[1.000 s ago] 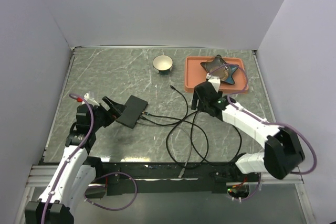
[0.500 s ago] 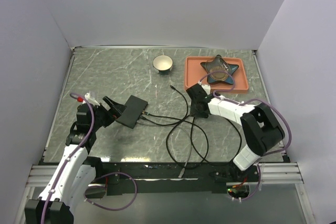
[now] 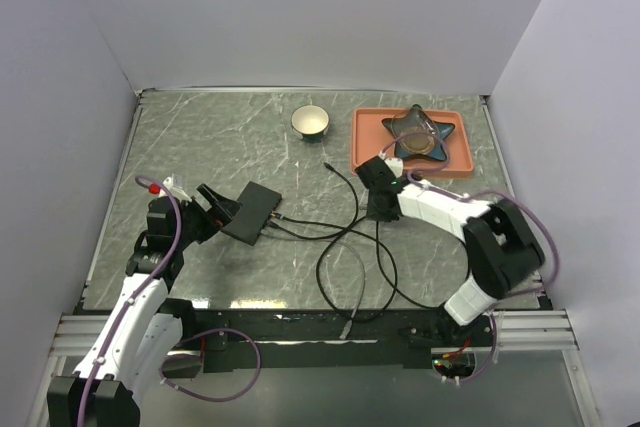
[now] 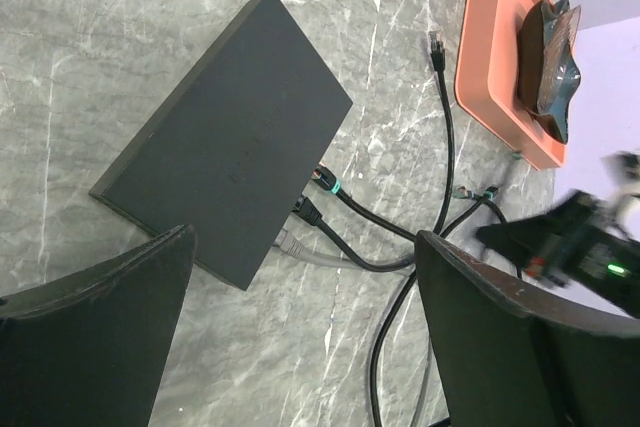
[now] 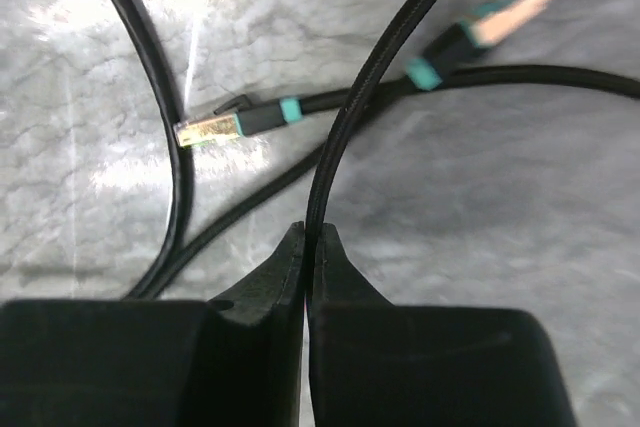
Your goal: Insert the plug into the switch port
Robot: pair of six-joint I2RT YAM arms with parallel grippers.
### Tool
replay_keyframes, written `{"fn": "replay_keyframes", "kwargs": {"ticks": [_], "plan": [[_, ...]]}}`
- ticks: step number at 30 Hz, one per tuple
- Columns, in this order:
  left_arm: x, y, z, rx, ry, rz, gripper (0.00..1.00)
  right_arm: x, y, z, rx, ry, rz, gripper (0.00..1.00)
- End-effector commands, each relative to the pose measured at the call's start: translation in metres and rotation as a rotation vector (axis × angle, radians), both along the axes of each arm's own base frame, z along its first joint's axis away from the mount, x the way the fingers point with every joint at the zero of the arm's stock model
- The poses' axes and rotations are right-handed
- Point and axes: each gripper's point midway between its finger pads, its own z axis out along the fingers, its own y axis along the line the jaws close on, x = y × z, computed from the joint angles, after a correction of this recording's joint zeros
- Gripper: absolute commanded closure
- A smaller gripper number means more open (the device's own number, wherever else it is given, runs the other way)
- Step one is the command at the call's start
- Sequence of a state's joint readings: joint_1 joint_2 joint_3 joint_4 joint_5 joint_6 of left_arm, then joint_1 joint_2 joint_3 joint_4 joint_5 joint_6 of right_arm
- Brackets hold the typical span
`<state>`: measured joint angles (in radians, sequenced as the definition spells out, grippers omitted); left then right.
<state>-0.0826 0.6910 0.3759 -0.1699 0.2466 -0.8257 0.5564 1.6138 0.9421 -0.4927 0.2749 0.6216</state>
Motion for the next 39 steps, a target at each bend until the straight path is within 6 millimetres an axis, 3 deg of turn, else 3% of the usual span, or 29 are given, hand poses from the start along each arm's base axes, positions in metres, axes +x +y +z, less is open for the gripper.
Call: {"fn": "replay_keyframes", "kwargs": {"ticks": [1,2,5,7,8,10,14,16,17,20,22,25,28,29,31,32,34,35,37,38,39], "plan": [[0.006,-0.001,0.017,0.005,-0.056,-0.009,0.04,0.02,-0.022,0.092,-0.025,-0.248,-0.041,1.0],[0.006,-0.001,0.017,0.003,-0.054,-0.009,0.04,0.021,-0.033,0.108,-0.055,-0.299,-0.067,1.0],[0.007,-0.002,0.014,-0.003,-0.048,-0.011,0.04,0.011,-0.052,0.189,-0.004,-0.514,-0.087,1.0],[0.008,-0.003,0.015,-0.007,-0.054,-0.013,0.04,0.003,-0.065,0.227,0.007,-0.628,-0.089,1.0],[0.007,-0.004,0.013,-0.011,-0.049,-0.018,0.04,-0.008,-0.074,0.262,0.062,-0.741,-0.106,1.0],[0.007,-0.004,0.012,-0.015,-0.048,-0.017,0.04,-0.021,-0.083,0.295,0.094,-0.854,-0.081,1.0],[0.008,-0.006,0.014,-0.026,-0.059,-0.023,0.04,-0.059,-0.104,0.386,0.209,-1.156,-0.062,1.0],[0.008,-0.006,0.014,-0.026,-0.059,-0.024,0.04,-0.069,-0.102,0.412,0.244,-1.213,-0.013,1.0],[0.008,-0.006,0.016,-0.027,-0.062,-0.026,0.04,-0.078,-0.103,0.435,0.273,-1.255,0.002,1.0],[0.007,-0.006,0.015,-0.028,-0.061,-0.025,0.04,-0.088,-0.081,0.466,0.362,-1.298,0.135,1.0],[0.007,-0.007,0.016,-0.03,-0.063,-0.028,0.04,-0.09,-0.067,0.474,0.415,-1.298,0.197,1.0],[0.007,-0.007,0.018,-0.023,-0.069,-0.033,0.04,-0.089,-0.029,0.475,0.494,-1.261,0.371,1.0],[0.006,-0.006,0.021,-0.012,-0.078,-0.037,0.04,-0.082,0.013,0.448,0.536,-1.15,0.558,1.0],[0.005,-0.007,0.02,-0.011,-0.079,-0.044,0.04,-0.069,0.027,0.425,0.53,-1.076,0.595,1.0],[0.005,-0.008,0.023,-0.015,-0.093,-0.055,0.04,-0.067,0.053,0.396,0.549,-0.984,0.711,1.0],[0.004,-0.011,0.024,-0.024,-0.098,-0.069,0.04,-0.057,0.069,0.364,0.541,-0.89,0.748,1.0],[0.004,-0.014,0.022,-0.042,-0.1,-0.078,0.04,-0.055,0.09,0.329,0.526,-0.806,0.853,1.0],[0.006,-0.016,0.026,-0.052,-0.126,-0.086,0.04,-0.06,0.11,0.291,0.519,-0.71,0.926,1.0],[0.004,-0.024,0.019,-0.08,-0.112,-0.132,0.04,-0.062,0.129,0.26,0.453,-0.686,1.018,1.0],[0.005,-0.027,0.018,-0.092,-0.116,-0.147,0.04,-0.074,0.147,0.23,0.442,-0.609,1.091,1.0],[0.005,-0.033,0.024,-0.116,-0.139,-0.178,0.04,-0.079,0.154,0.216,0.391,-0.596,1.17,1.0]]}}
